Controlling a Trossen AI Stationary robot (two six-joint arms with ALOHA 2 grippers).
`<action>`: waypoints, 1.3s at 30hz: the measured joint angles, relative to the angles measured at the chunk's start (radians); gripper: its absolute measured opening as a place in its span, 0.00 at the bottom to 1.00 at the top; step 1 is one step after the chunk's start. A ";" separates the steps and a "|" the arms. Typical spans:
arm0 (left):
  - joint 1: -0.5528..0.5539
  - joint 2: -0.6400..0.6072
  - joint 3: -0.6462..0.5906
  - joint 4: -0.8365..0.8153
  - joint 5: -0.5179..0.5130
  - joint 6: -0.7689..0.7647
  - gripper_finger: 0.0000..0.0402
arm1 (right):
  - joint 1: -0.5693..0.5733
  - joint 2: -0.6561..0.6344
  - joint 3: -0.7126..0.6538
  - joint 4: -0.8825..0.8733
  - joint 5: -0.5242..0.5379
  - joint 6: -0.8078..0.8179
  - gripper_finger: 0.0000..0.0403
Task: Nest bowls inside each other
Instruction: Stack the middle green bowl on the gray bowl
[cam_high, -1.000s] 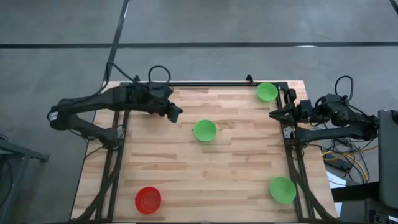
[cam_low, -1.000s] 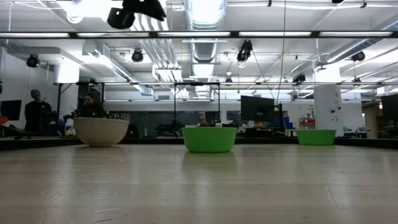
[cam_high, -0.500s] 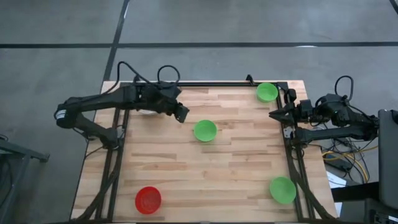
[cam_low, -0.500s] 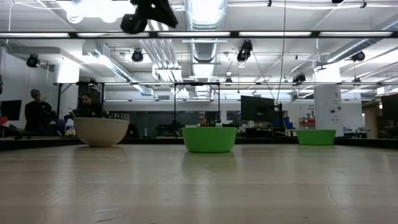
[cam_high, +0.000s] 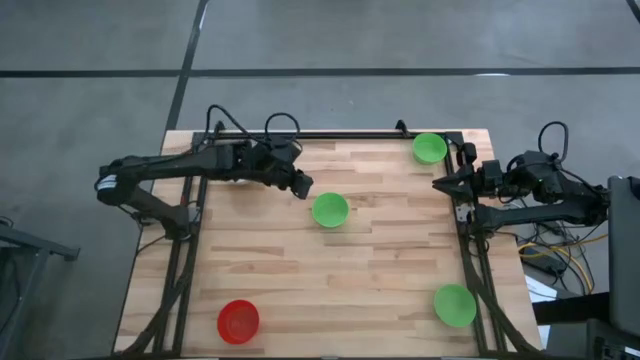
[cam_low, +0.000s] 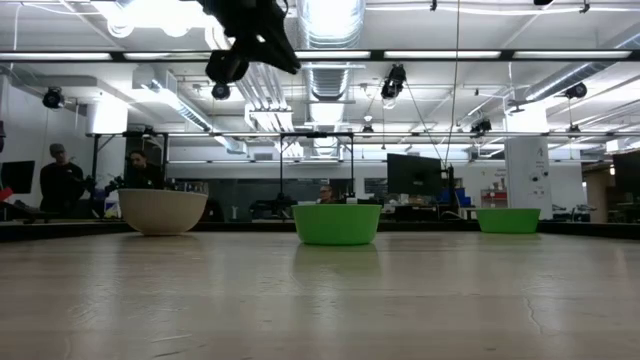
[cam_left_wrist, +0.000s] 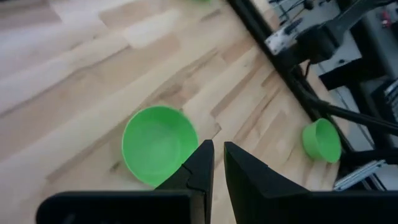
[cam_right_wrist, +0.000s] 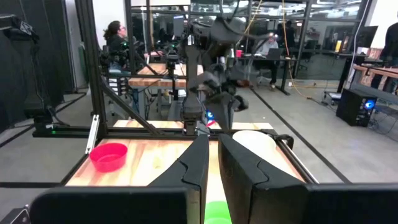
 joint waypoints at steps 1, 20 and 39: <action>0.005 0.002 -0.006 -0.002 0.019 -0.010 0.10 | 0.000 0.000 0.000 0.000 0.000 0.000 0.08; 0.085 0.121 -0.063 -0.031 0.264 -0.301 0.10 | 0.000 0.000 0.000 0.000 0.000 0.000 0.08; 0.116 0.241 -0.053 -0.030 0.312 -0.347 0.16 | 0.000 0.000 0.000 0.000 0.000 0.000 0.08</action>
